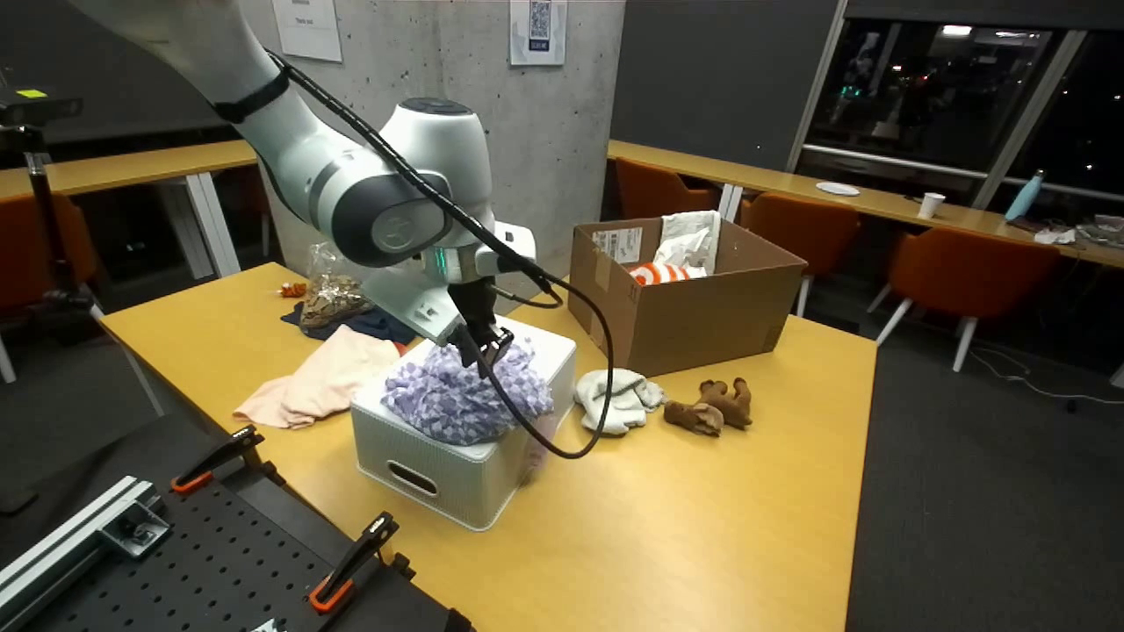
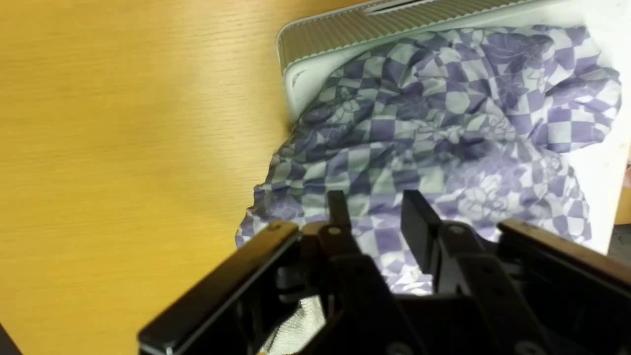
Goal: Pick up the checked blue shirt and put it on the yellow container on the white bucket, lift up the checked blue shirt with the yellow container and put them on the white bucket, lift up the checked blue shirt with the yellow container and put them on the table
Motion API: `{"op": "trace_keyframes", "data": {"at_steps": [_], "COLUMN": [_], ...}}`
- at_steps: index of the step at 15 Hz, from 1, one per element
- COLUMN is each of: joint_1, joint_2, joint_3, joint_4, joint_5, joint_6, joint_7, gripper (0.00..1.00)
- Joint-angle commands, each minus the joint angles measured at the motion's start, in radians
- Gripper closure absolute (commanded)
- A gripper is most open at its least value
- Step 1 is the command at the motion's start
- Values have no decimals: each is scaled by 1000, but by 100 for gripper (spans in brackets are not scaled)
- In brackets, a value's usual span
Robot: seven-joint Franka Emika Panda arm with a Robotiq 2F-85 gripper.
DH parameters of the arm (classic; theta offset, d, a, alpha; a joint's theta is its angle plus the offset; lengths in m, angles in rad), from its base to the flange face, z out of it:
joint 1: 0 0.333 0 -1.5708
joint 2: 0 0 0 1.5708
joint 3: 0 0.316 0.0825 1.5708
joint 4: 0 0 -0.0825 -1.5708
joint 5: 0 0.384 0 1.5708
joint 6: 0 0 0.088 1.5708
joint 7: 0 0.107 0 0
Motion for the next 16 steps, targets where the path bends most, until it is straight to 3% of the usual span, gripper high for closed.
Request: {"op": "trace_keyframes", "data": {"at_steps": [1,5,6,13,16], "joint_1": [24,63,67,28,26], "joint_2": [-58,-22,-10,120,191], "joint_3": [-8,-4,0,25,-7], "joint_4": [-56,-31,-25,-1,52], "joint_5": [7,-6,2,60,28], "joint_6": [22,32,34,84,73], "joint_7": [8,36,32,-7,24], "gripper": [34,4,1,0,0]}}
